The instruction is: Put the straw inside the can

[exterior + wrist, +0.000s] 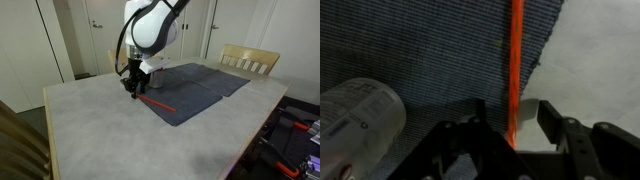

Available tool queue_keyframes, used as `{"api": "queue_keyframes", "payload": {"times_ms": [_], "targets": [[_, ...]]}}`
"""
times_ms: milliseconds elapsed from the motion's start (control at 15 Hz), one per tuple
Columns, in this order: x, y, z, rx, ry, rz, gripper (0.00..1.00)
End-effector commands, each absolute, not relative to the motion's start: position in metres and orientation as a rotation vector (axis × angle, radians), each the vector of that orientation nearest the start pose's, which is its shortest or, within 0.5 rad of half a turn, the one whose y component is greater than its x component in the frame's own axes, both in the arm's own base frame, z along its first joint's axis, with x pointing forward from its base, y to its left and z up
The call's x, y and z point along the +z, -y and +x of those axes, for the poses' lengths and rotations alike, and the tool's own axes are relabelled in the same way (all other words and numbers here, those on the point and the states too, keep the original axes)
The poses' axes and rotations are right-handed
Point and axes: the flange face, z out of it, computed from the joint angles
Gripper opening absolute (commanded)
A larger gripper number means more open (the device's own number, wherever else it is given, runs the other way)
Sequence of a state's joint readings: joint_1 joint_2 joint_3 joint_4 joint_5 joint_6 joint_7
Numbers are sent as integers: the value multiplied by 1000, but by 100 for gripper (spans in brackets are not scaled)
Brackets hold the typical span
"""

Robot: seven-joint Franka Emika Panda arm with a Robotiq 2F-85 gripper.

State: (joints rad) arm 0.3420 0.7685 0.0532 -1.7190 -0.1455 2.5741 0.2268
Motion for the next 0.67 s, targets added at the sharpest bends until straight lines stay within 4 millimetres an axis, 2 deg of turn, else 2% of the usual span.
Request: {"api": "queue_keyframes", "payload": {"times_ms": [0,67,200,267,400,467,533,600], "targets": [[148,-259,628,-128,416,-3140,51],[147,-260,629,-127,417,-3141,53],[148,-260,629,-125,418,-3141,46],[148,-260,630,-124,418,-3142,38],[149,-260,630,-123,420,-3144,37],[149,-260,631,-121,421,-3144,32],[150,-260,631,-121,421,-3145,36],[150,-261,631,-121,423,-3145,34]]}}
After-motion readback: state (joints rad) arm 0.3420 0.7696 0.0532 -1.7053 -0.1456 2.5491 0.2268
